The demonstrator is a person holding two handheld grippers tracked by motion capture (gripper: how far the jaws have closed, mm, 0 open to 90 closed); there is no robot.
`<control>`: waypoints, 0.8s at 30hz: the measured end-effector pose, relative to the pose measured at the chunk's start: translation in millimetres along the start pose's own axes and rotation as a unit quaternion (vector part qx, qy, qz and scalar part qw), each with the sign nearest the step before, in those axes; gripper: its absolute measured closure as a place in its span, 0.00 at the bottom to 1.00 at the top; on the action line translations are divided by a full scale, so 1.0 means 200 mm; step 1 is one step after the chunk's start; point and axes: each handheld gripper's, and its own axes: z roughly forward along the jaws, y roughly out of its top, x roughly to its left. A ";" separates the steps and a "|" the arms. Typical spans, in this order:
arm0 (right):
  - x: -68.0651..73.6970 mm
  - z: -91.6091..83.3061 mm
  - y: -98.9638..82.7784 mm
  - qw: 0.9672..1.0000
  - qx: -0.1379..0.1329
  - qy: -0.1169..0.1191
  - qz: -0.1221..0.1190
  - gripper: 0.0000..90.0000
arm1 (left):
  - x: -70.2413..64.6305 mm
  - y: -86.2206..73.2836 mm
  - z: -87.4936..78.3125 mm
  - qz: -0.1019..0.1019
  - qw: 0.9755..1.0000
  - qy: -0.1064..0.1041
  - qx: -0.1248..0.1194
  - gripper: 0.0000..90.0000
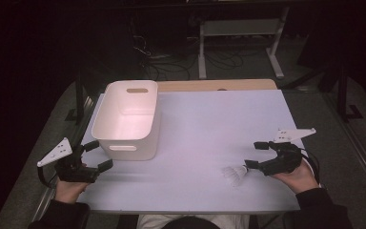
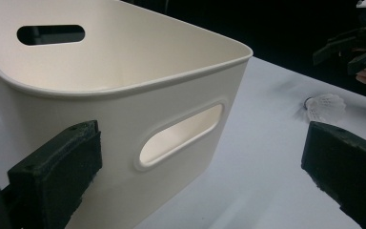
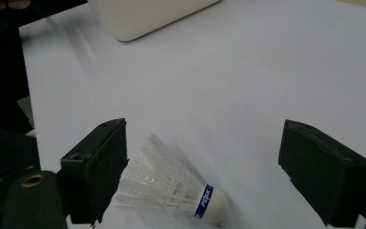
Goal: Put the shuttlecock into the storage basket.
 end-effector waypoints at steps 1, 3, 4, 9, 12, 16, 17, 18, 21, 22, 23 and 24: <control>0.00 0.00 0.00 1.000 0.004 0.005 0.000 0.22 | 0.00 0.00 0.00 0.000 1.000 0.000 0.000 0.00; 0.00 0.01 0.00 1.000 0.015 0.013 -0.003 0.26 | 0.00 0.00 0.00 0.001 1.000 0.000 0.000 0.00; 0.00 0.01 0.00 1.000 0.018 0.015 -0.004 0.28 | 0.00 0.00 0.00 0.001 1.000 -0.001 0.000 0.00; 0.00 0.01 0.00 0.999 0.025 0.025 -0.008 0.37 | 0.00 0.00 0.00 0.001 1.000 -0.001 0.000 0.00; 0.00 0.01 0.01 0.999 0.031 0.032 -0.011 0.42 | 0.00 0.00 0.00 0.001 1.000 -0.001 0.000 0.00; 0.00 0.01 0.01 0.998 0.043 0.043 -0.018 0.52 | 0.00 0.00 0.00 0.001 1.000 -0.001 0.000 0.00; 0.00 0.02 0.01 0.998 0.046 0.047 -0.021 0.54 | 0.00 0.00 0.00 0.001 1.000 -0.001 0.000 0.00; 0.00 0.02 0.01 0.997 0.051 0.047 -0.024 0.55 | 0.00 0.00 0.00 0.001 1.000 -0.001 0.000 0.00; 0.00 0.03 0.01 0.997 0.059 0.053 -0.027 0.61 | 0.00 0.00 0.00 0.001 1.000 -0.001 0.000 0.00; 0.00 0.03 0.01 0.996 0.061 0.055 -0.028 0.65 | 0.00 0.00 0.00 0.001 1.000 -0.001 0.000 0.00; 0.00 0.03 0.01 0.996 0.063 0.060 -0.028 0.68 | 0.00 0.00 0.00 0.001 1.000 -0.001 0.000 0.00; 0.00 0.03 0.01 0.996 0.063 0.060 -0.028 0.68 | 0.00 0.00 0.00 0.001 1.000 -0.001 0.000 0.00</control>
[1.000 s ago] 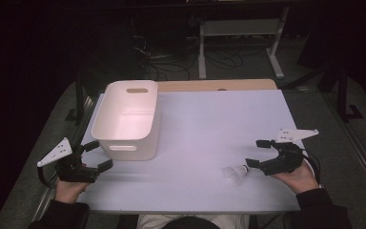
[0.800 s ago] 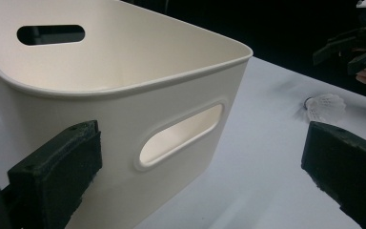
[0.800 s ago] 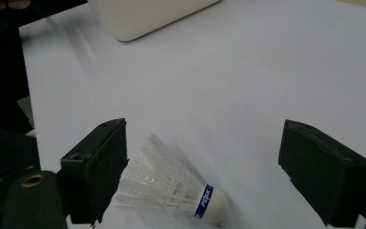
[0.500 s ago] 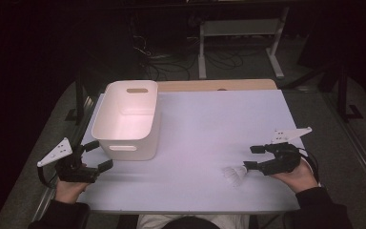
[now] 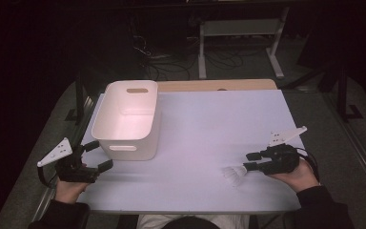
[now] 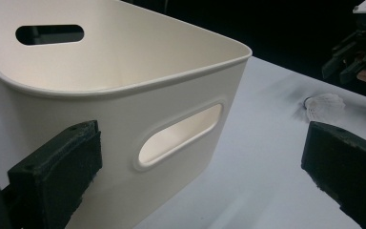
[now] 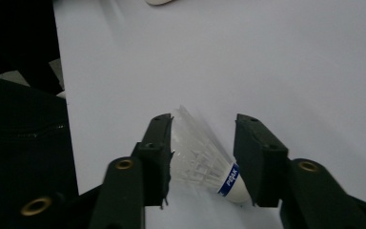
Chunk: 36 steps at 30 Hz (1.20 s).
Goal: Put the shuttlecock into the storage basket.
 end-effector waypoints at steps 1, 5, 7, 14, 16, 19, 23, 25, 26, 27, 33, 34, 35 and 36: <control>0.00 0.00 0.00 1.000 0.003 0.005 -0.001 0.71 | 0.00 0.00 0.00 0.000 1.000 0.000 0.000 0.00; 0.00 0.01 0.00 1.000 0.017 0.015 -0.006 0.80 | 0.00 0.00 0.00 0.000 1.000 0.000 0.000 0.00; 0.00 0.01 0.00 0.999 0.026 0.022 -0.009 0.86 | 0.00 0.00 0.00 0.000 1.000 0.000 0.000 0.00; 0.00 0.02 -0.01 0.998 0.041 0.039 -0.013 0.99 | 0.00 0.00 0.00 -0.001 1.000 -0.001 0.000 0.00; 0.00 0.02 -0.01 0.998 0.044 0.043 -0.015 0.99 | 0.00 0.00 0.00 -0.001 1.000 -0.001 0.000 0.00; 0.00 0.03 -0.02 0.997 0.055 0.050 -0.016 0.99 | 0.00 0.00 0.00 -0.001 1.000 -0.001 0.000 0.00; 0.00 0.04 -0.03 0.996 0.069 0.055 -0.020 0.99 | 0.00 0.00 0.00 0.000 1.000 -0.002 0.001 0.00; 0.00 0.05 -0.03 0.995 0.078 0.060 -0.021 0.99 | 0.00 0.00 0.00 0.000 1.000 -0.002 0.001 0.00; 0.00 0.05 -0.04 0.994 0.083 0.062 -0.021 0.99 | 0.00 0.00 0.00 0.000 1.000 -0.002 0.000 0.00; 0.00 0.06 -0.04 0.994 0.086 0.065 -0.023 0.99 | 0.00 0.00 0.00 0.000 1.000 -0.002 0.001 0.00; 0.01 0.09 -0.06 0.990 0.113 0.083 -0.023 0.99 | 0.00 0.00 0.00 0.000 1.000 -0.002 0.001 0.00; 0.01 0.09 -0.06 0.989 0.119 0.084 -0.024 0.99 | 0.00 0.00 0.00 0.000 1.000 -0.002 0.001 0.00; 0.01 0.10 -0.06 0.989 0.120 0.085 -0.025 0.99 | 0.00 0.00 0.00 0.000 1.000 -0.002 0.001 0.00; 0.01 0.10 -0.06 0.988 0.123 0.087 -0.024 0.99 | 0.00 0.00 0.00 0.000 1.000 -0.002 0.001 0.00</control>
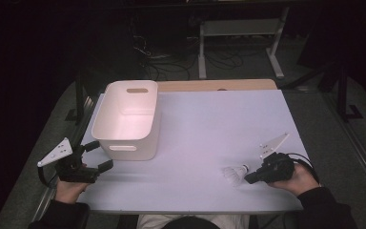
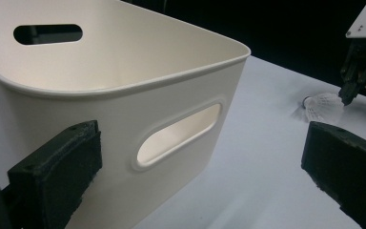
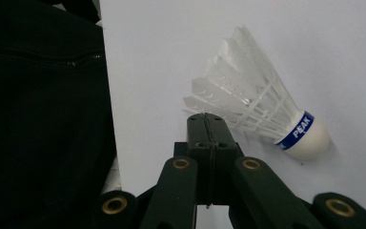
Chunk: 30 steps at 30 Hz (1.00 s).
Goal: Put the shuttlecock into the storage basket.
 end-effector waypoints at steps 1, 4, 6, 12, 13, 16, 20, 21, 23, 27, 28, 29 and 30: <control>0.00 0.00 0.00 1.000 0.001 0.002 -0.001 0.99 | 0.00 0.00 0.00 0.000 1.000 0.000 0.000 0.00; 0.00 0.01 0.00 1.000 0.010 0.005 -0.005 0.99 | 0.00 0.00 0.00 0.000 1.000 0.000 0.000 0.00; 0.00 0.02 0.00 1.000 0.016 0.007 -0.005 0.99 | 0.00 0.00 0.00 0.000 1.000 0.000 0.000 0.00; 0.00 0.05 0.00 1.000 0.029 0.010 -0.007 0.99 | 0.00 0.00 0.00 0.001 1.000 0.000 0.000 0.00; 0.00 0.05 0.00 0.999 0.031 0.011 -0.007 0.99 | 0.00 0.00 0.00 0.001 1.000 0.000 0.000 0.00; -0.01 0.06 0.01 0.999 0.037 0.011 -0.010 0.99 | 0.00 0.00 0.00 0.001 1.000 0.000 0.000 0.00; -0.01 0.08 0.01 0.999 0.041 0.007 -0.013 0.99 | 0.00 0.00 0.00 0.001 1.000 0.000 0.000 0.00; -0.01 0.08 0.02 0.999 0.042 0.006 -0.014 0.99 | 0.00 0.00 0.00 0.001 1.000 0.000 0.000 0.00; -0.01 0.09 0.02 0.999 0.043 0.003 -0.016 0.99 | 0.00 0.00 0.00 0.001 1.000 0.000 0.000 0.00; -0.01 0.10 0.02 0.999 0.043 -0.007 -0.017 0.99 | 0.00 0.00 0.00 0.001 1.000 0.000 0.000 0.00; -0.02 0.10 0.03 0.999 0.042 -0.011 -0.019 0.99 | 0.00 0.00 0.00 0.001 1.000 0.000 0.000 0.00; -0.02 0.10 0.03 0.999 0.041 -0.013 -0.019 0.99 | 0.00 0.00 0.00 0.001 1.000 0.000 0.000 0.00; -0.02 0.10 0.03 0.999 0.039 -0.015 -0.019 0.99 | 0.00 0.00 0.00 0.001 1.000 0.000 0.001 0.00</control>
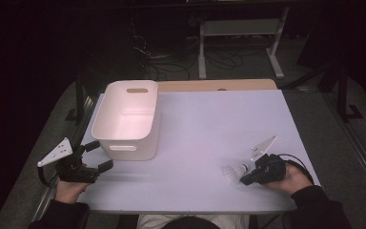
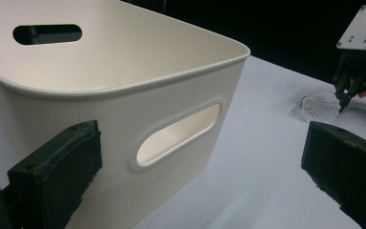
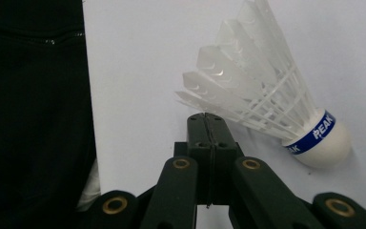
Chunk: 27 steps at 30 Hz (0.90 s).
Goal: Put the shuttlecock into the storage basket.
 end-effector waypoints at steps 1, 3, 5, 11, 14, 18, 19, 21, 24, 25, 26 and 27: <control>0.00 0.00 0.00 1.000 -0.001 -0.001 0.000 0.99 | 0.00 0.00 0.00 0.000 1.000 0.000 -0.001 0.00; 0.00 0.01 0.01 1.000 -0.002 -0.004 0.000 0.99 | 0.00 0.00 0.00 0.000 1.000 0.000 0.000 0.00; -0.01 0.01 0.02 1.000 -0.002 -0.006 0.002 0.99 | 0.00 0.00 0.00 0.000 1.000 0.000 0.000 0.00; -0.02 0.02 0.04 1.000 -0.009 -0.008 0.001 0.99 | 0.00 0.00 0.00 0.000 1.000 0.000 0.000 0.00; -0.02 0.03 0.05 1.000 -0.013 -0.011 0.001 0.99 | 0.00 0.00 0.00 0.001 1.000 -0.001 0.000 0.00; -0.03 0.03 0.06 1.000 -0.017 -0.016 0.001 0.99 | 0.00 0.00 0.00 0.001 1.000 -0.001 0.000 0.00; -0.03 0.03 0.07 1.000 -0.018 -0.018 0.002 0.99 | 0.00 0.00 0.00 0.000 1.000 -0.001 0.000 0.00; -0.04 0.03 0.07 1.000 -0.020 -0.021 0.002 0.99 | 0.00 0.00 0.00 0.001 1.000 -0.001 0.001 0.00; -0.04 0.04 0.09 0.999 -0.021 -0.026 0.001 0.99 | 0.00 0.00 0.00 0.001 1.000 -0.001 0.001 0.00; -0.04 0.04 0.10 0.999 -0.022 -0.028 -0.001 0.99 | 0.00 0.00 0.00 0.001 1.000 -0.001 0.000 0.00; -0.04 0.04 0.11 0.999 -0.021 -0.029 -0.003 0.99 | 0.00 0.00 0.00 0.001 1.000 -0.001 0.001 0.00; -0.05 0.05 0.11 0.999 -0.022 -0.030 -0.001 0.99 | 0.00 0.00 0.00 0.001 1.000 -0.001 0.001 0.00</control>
